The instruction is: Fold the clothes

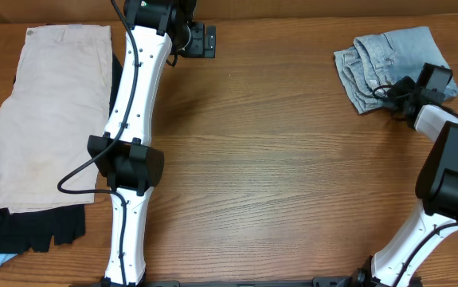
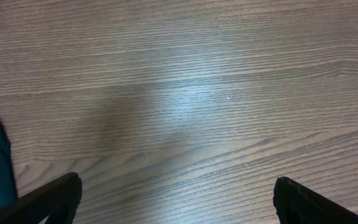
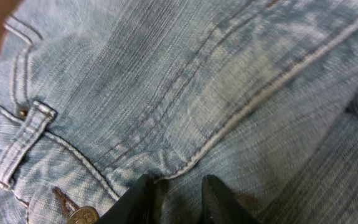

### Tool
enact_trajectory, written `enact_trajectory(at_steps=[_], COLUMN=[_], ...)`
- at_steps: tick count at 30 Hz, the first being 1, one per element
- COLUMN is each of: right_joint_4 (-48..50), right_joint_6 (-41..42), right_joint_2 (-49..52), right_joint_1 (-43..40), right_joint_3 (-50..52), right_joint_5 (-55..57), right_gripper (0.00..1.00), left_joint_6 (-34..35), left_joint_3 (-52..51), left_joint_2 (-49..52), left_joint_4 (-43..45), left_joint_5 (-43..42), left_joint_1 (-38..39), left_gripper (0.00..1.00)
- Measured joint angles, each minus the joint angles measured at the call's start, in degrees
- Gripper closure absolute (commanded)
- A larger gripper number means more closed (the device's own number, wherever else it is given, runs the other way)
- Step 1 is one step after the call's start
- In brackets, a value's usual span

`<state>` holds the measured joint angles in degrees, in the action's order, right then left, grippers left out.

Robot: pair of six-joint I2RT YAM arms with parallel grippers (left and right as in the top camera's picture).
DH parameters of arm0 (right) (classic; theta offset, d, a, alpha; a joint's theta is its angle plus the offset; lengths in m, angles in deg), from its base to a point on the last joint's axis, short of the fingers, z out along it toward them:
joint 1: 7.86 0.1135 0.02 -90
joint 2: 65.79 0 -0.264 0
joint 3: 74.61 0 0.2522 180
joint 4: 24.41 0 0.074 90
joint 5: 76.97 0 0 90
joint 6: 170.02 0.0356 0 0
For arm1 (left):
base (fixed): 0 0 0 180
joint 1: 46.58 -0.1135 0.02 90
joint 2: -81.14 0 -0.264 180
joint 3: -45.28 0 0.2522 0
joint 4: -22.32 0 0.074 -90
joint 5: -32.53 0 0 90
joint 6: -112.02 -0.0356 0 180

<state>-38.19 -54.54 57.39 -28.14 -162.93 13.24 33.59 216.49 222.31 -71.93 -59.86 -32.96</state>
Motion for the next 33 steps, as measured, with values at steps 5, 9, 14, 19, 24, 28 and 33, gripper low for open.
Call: enact_trajectory(at_steps=[5,9,14,19,24,28,33], right_joint_4=[6.93,11.28,13.55,15.72,17.97,18.6,17.88], right_joint_6=[0.0,0.02,-0.02,0.04,0.22,1.14,1.49], right_joint_2=[2.69,4.33,5.14,5.86,6.4,6.54,5.18], right_joint_1=[0.02,0.04,0.55,3.02,6.88,7.5,7.17], right_joint_3=[-0.04,-0.11,-0.13,-0.13,-0.13,-0.13,-0.55], right_joint_5=[0.0,-0.44,-0.59,1.75,2.14,1.97,-1.05], right_gripper=[0.71,0.7,0.7,0.68,0.59,0.18,0.0], left_joint_6=[0.0,0.0,0.0,0.0,0.0,0.0,0.0], left_joint_3=[0.0,0.0,0.0,0.0,0.0,0.0,0.0], left_joint_2=[0.0,0.0,0.0,0.0,0.0,0.0,0.0], left_joint_4=[0.0,0.0,0.22,0.44,0.83,0.83,1.36], left_joint_5=[0.0,0.0,0.0,0.0,0.0,0.0,0.0], left_joint_1=[0.0,-0.02,0.0,-0.02,0.0,-0.02,0.0], left_gripper=[0.0,0.0,0.0,0.0,0.0,0.0,0.0])
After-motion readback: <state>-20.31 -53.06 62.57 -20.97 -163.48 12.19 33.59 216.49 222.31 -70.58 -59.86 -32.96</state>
